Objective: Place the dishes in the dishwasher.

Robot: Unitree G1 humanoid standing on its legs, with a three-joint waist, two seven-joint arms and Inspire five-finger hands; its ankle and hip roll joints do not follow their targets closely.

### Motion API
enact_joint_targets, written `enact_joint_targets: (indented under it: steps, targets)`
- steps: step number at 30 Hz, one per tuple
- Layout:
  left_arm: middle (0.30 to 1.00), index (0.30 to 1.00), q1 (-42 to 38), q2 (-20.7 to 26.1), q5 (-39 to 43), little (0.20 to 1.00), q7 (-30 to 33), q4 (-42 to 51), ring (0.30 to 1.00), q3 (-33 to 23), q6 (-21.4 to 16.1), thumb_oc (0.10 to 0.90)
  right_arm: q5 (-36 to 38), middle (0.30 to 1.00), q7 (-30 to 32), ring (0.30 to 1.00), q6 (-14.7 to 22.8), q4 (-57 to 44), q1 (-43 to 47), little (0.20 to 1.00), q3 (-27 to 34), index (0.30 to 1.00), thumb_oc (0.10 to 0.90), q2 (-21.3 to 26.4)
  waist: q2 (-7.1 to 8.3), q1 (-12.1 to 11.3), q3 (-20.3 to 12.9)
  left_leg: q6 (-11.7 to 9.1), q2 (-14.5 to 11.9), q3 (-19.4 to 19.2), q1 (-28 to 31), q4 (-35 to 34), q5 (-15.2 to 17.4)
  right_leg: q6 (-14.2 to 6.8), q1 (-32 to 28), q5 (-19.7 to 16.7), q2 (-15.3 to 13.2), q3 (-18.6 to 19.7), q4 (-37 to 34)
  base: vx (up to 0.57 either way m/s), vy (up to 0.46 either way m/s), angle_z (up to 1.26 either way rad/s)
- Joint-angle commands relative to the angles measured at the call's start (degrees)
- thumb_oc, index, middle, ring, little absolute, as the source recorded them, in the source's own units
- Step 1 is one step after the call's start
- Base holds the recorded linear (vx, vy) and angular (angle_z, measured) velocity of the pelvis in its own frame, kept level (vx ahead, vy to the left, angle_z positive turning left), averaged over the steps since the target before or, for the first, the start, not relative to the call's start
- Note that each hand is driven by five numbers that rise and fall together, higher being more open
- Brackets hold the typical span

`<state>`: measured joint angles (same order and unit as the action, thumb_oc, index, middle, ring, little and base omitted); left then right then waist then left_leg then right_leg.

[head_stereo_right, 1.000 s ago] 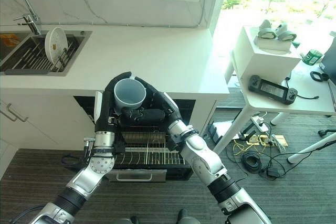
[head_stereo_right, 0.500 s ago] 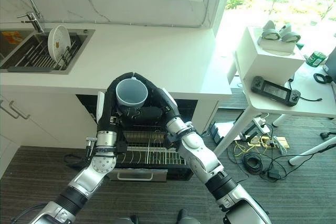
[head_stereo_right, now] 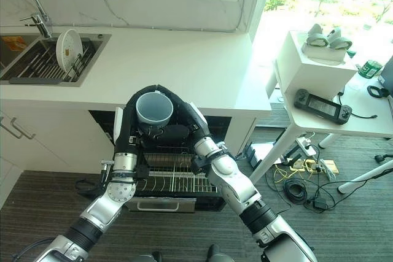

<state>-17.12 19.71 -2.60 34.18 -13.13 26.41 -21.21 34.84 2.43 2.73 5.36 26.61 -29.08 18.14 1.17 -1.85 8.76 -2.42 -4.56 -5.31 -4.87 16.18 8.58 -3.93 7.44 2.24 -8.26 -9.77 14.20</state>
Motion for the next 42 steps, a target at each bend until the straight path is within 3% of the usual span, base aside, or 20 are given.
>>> enact_joint_targets:
  steps: [1,4,5,6,11,17,26,27,28,29,35,42]
  targets:
    - [0.300,0.300,-12.4,-2.7,-5.7,0.300,-6.2,5.6,0.300,12.3,-6.8,0.400,-0.7,0.900,-4.6,0.900,6.1,-1.4,14.4,0.900,-2.8,0.900,0.800,-8.1,1.47,-0.6,-1.9,2.1,1.0,-0.2,1.3,1.0,7.1,-4.1,-2.9,8.3,-2.1,1.0,3.0,0.00,0.000,0.00]
    - [0.300,0.300,-12.9,-2.6,-6.5,0.300,-6.0,6.0,0.300,12.6,-6.7,0.400,-0.1,0.900,-6.1,0.900,5.4,-1.1,14.3,0.900,-3.3,0.900,0.800,-8.2,1.48,-0.6,-2.0,2.0,0.9,-0.1,1.3,1.0,7.0,-4.1,-2.9,8.3,-2.2,0.9,3.0,0.00,0.000,0.00]
    - [0.300,0.300,-13.1,-2.5,-6.4,0.300,-6.2,6.3,0.300,12.6,-6.3,0.400,0.9,0.556,-6.6,0.556,5.3,-0.9,14.1,0.556,-3.7,0.556,0.571,-8.3,1.49,-0.6,-2.1,2.0,0.9,-0.2,1.3,1.0,7.0,-4.1,-3.0,8.3,-2.2,0.9,3.0,0.00,0.000,0.00]
    - [0.300,0.300,-13.2,-2.5,-6.4,0.300,-6.4,6.3,0.300,12.6,-6.2,0.400,0.8,0.300,-6.9,0.300,5.2,-0.8,14.1,0.300,-3.8,0.300,0.400,-8.3,1.51,-0.6,-2.1,2.0,0.9,-0.2,1.3,1.0,7.0,-4.2,-3.0,8.3,-2.2,0.9,3.0,0.00,0.000,0.00]
    - [0.300,0.300,-13.7,-2.2,-8.0,0.300,-5.7,6.0,0.300,13.4,-6.8,0.400,4.2,0.300,-10.1,0.300,4.0,-1.1,13.7,0.300,-4.9,0.300,0.400,-8.2,1.57,-0.5,-2.2,2.0,0.8,-0.1,1.3,1.0,7.0,-4.2,-3.0,8.3,-2.3,0.8,3.0,0.00,0.000,0.00]
    - [0.300,0.300,-14.5,-2.3,-9.5,0.300,-5.1,5.7,0.300,14.0,-6.1,0.400,3.9,0.300,-10.3,0.300,5.7,-1.0,13.8,0.300,-5.0,0.300,0.400,-8.6,1.49,-0.4,-2.2,2.0,0.8,0.0,1.3,1.0,6.9,-4.2,-3.1,8.3,-2.3,0.8,3.0,0.00,0.000,0.00]
    - [0.312,0.312,-15.6,-2.1,-12.0,0.312,-6.1,5.2,0.312,14.7,-3.9,0.408,8.7,0.300,-5.1,0.300,9.9,-1.0,13.8,0.300,-3.4,0.300,0.400,-9.8,1.07,-0.1,-2.3,2.0,0.7,-0.1,1.3,1.0,6.8,-4.2,-3.1,8.4,-2.3,0.9,3.0,0.00,0.000,0.00]
    - [0.500,0.500,-15.6,-2.1,-12.1,0.500,-6.2,5.0,0.500,14.8,-3.6,0.533,10.3,0.300,-4.3,0.300,10.8,-1.2,13.6,0.300,-3.0,0.300,0.400,-10.0,0.99,0.0,-2.3,2.0,0.7,-0.2,1.3,1.0,6.8,-4.2,-3.1,8.4,-2.3,0.9,3.0,0.00,0.000,0.00]
    - [0.825,0.825,-15.6,-2.0,-12.5,0.825,-6.7,4.9,0.825,15.0,-2.8,0.750,13.6,0.300,-3.1,0.300,12.5,-1.3,13.3,0.300,-2.2,0.300,0.400,-10.4,0.86,0.1,-2.3,2.0,0.6,-0.3,1.3,1.0,6.8,-4.2,-3.1,8.4,-2.3,0.9,3.0,0.00,0.000,0.00]
    - [0.900,0.900,-15.3,-1.7,-12.8,0.900,-7.3,4.8,0.900,15.0,-2.4,0.800,16.0,0.300,-2.6,0.300,13.3,-1.8,12.9,0.300,-1.4,0.300,0.400,-10.7,0.76,0.2,-2.4,2.0,0.5,-0.3,1.4,1.0,6.7,-4.2,-3.1,8.4,-2.3,0.9,3.0,0.00,0.000,0.00]
    - [0.900,0.900,-15.1,-1.0,-14.2,0.900,-11.3,3.6,0.900,16.0,2.7,0.800,24.0,0.300,0.6,0.300,21.8,-5.5,11.0,0.300,3.4,0.300,0.400,-12.0,-0.14,1.3,-2.4,2.1,0.2,-1.1,1.5,1.0,6.7,-4.2,-3.1,8.5,-2.2,1.2,3.0,0.00,0.006,0.00]
    - [0.900,0.900,-14.5,0.6,-16.4,0.900,-10.8,3.1,0.900,15.3,5.9,0.800,31.7,0.300,4.5,0.300,30.0,-13.0,7.3,0.300,10.6,0.300,0.400,-9.7,-0.73,3.0,-2.5,2.2,-0.2,-2.2,1.8,1.0,6.8,-4.4,-2.8,8.4,-1.8,2.1,3.0,0.00,0.000,0.00]
